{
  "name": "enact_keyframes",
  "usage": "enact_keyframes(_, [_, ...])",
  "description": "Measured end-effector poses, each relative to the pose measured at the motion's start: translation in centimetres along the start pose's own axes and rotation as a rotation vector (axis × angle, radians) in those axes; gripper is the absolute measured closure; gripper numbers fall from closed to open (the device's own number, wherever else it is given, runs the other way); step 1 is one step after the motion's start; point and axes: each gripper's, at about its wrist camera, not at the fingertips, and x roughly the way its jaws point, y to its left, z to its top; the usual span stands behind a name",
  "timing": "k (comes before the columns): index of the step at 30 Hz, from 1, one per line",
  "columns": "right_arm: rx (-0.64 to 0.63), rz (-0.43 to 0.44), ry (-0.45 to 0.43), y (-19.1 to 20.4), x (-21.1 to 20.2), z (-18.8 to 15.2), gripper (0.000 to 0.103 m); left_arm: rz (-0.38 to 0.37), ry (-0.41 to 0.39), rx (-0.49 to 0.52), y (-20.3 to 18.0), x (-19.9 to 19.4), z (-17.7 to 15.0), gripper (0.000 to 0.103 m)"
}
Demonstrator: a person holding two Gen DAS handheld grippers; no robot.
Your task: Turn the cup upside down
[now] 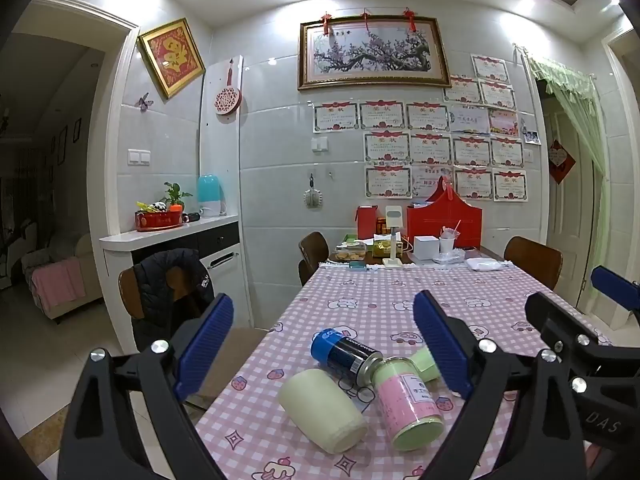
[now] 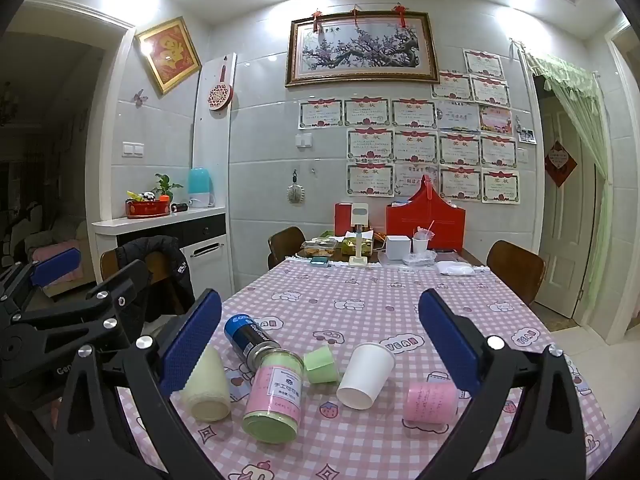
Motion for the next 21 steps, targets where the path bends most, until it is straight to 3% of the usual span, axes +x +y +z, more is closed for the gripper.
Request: enact_keyframes(21, [0.000, -0.002, -0.005, 0.00, -0.05, 0.00, 0.008, 0.001, -0.013, -0.002, -0.02, 0.01, -0.02, 0.013])
